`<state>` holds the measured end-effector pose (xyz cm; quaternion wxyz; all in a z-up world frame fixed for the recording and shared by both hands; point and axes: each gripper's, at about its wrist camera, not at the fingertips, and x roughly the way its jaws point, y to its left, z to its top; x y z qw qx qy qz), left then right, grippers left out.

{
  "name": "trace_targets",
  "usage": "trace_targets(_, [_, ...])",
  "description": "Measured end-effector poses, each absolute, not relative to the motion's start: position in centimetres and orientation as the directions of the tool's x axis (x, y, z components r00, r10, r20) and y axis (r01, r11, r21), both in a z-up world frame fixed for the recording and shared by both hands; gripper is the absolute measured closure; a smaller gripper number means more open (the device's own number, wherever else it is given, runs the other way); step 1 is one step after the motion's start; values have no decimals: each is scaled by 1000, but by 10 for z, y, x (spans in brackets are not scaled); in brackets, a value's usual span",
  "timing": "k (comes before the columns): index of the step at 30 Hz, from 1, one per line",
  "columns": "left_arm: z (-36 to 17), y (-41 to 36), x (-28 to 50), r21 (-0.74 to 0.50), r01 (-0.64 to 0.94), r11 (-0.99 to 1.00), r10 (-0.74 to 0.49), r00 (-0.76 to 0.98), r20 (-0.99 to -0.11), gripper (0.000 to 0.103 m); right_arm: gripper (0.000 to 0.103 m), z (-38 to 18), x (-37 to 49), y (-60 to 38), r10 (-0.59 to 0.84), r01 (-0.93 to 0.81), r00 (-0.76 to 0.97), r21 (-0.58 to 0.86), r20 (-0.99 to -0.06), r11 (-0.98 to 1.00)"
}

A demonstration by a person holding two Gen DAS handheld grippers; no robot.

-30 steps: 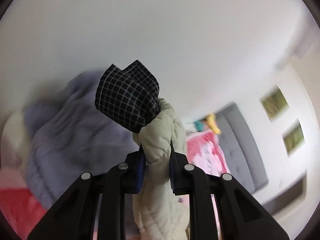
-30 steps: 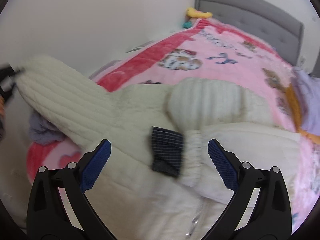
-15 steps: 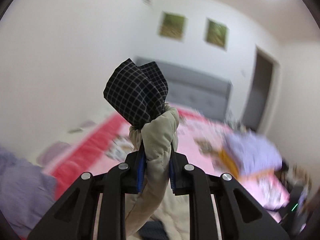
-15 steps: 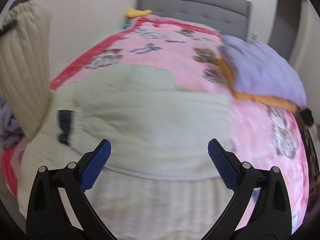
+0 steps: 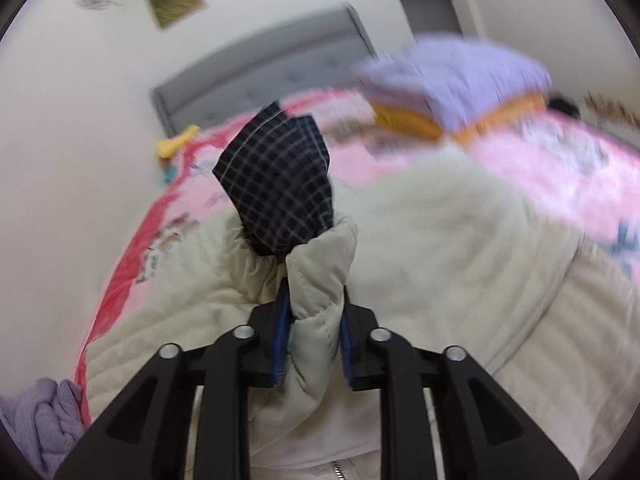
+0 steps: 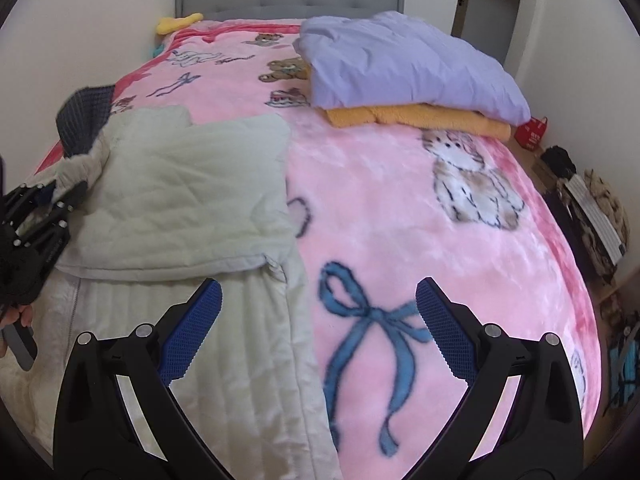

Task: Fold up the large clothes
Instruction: 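Lay the cuff across the jacket body and open the left tool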

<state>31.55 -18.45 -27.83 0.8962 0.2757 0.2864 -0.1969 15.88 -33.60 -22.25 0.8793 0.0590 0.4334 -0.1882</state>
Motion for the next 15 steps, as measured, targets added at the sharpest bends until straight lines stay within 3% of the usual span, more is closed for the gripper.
trace_targets(2, [-293,-195,312,446,568,692,-200,745,-637,53,9,-226,159,-337,-276,381,549,-58,-789,923])
trace_targets(3, [-298,-200,304,478,602,639,-221,740,-635,34,9,-227,160,-337,-273,374,552,-58,-788,926])
trace_targets(4, [-300,-203,296,508,610,608,-233,749,-620,30,9,-227,160,-336,-272,367,559,-61,-784,928])
trace_targets(7, [-293,-198,288,490,658,572,-286,720,-632,28,9,-222,167,-327,-250,337,584,-49,-772,940])
trace_targets(10, [-266,-174,284,385,709,590,-371,663,-650,23,9,-213,177,-323,-194,309,611,5,-768,951])
trace_targets(15, [-212,-102,294,259,669,697,-423,675,-604,12,10,-187,216,-314,109,129,701,276,-704,952])
